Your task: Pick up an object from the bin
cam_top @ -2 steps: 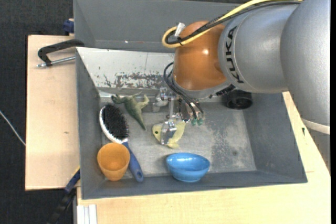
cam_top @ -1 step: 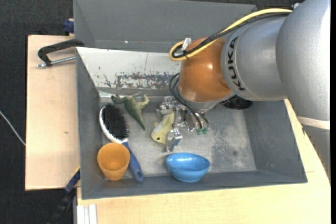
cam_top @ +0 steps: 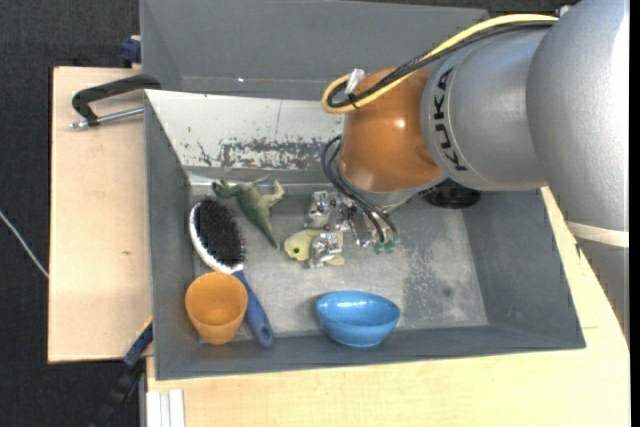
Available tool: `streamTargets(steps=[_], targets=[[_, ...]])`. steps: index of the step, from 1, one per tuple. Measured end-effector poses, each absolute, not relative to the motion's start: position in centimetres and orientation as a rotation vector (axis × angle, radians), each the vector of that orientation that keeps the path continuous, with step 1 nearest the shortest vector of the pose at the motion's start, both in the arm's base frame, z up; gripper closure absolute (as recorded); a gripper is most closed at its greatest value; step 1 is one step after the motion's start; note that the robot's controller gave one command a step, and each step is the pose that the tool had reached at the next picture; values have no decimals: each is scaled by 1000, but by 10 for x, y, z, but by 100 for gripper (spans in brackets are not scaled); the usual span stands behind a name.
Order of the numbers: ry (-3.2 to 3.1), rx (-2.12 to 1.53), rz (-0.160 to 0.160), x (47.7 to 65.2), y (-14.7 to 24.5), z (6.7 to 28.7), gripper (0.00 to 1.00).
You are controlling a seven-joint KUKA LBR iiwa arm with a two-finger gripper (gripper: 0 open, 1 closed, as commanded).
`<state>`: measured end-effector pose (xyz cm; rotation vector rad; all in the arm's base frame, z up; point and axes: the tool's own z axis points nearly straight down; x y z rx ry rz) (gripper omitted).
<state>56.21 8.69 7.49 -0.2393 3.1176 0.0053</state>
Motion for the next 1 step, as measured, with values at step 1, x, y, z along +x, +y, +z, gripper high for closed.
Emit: streamTargets(steps=[1], targets=[[3075, -558, -1, 587, 60, 243, 100]])
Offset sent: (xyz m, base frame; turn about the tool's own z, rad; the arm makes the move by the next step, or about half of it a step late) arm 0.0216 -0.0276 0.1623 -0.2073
